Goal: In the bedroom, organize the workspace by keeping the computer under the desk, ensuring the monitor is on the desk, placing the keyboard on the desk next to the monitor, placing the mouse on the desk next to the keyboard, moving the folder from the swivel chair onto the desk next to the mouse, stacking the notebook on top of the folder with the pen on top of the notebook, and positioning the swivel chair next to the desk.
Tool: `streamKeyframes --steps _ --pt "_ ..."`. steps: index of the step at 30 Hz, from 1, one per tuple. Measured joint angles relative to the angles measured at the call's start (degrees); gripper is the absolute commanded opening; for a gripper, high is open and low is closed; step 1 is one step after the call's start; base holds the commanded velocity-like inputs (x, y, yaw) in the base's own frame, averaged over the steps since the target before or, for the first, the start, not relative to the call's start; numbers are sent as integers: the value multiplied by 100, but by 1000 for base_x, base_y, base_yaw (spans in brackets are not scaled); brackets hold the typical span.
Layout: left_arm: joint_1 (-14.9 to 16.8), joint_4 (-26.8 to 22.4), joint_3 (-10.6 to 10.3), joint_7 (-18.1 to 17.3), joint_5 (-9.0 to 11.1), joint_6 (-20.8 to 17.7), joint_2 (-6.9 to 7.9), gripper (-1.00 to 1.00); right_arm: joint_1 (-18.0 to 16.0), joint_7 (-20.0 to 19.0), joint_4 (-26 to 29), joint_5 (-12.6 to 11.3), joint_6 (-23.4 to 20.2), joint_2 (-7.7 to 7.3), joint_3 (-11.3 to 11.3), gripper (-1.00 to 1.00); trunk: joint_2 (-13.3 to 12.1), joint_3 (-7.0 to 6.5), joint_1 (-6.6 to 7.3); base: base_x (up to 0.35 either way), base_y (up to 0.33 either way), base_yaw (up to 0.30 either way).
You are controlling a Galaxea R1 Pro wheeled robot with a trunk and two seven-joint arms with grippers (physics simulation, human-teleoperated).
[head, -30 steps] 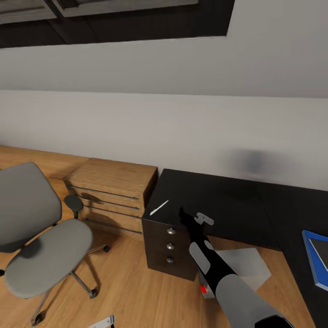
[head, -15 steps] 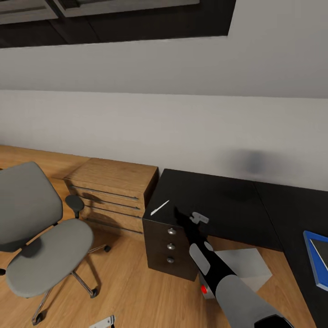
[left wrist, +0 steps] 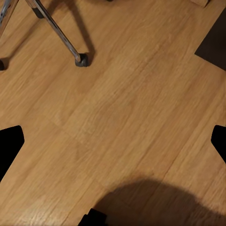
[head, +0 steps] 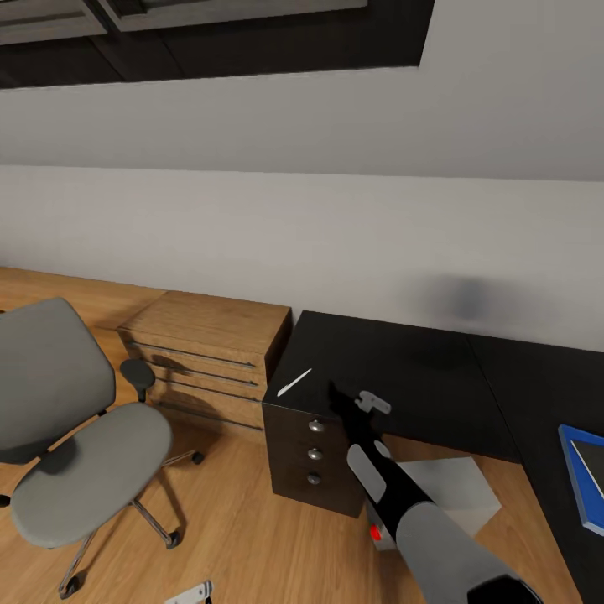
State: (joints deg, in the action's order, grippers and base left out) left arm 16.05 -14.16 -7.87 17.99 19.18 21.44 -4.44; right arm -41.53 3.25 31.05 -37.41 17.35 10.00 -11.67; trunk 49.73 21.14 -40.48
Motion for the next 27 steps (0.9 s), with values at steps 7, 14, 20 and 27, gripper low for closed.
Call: streamKeyframes --steps 7,14,20,27 --pt "0 -21 -24 -14 2 -5 -42 100 -215 593 13 58 -255 0 -28 100 0 0 0 0 0 0" --pt "1 -363 -44 -20 7 -99 -119 100 -335 1375 20 735 -1397 0 -495 100 0 0 0 0 0 0" --pt "0 -1412 -27 12 -19 -1056 -132 100 -362 2290 20 1427 -2168 0 -917 100 0 0 0 0 0 0" --pt "3 -3718 101 19 40 -3848 -111 100 -368 2631 23 1434 -2580 0 -1037 100 0 -2 0 0 0 0"
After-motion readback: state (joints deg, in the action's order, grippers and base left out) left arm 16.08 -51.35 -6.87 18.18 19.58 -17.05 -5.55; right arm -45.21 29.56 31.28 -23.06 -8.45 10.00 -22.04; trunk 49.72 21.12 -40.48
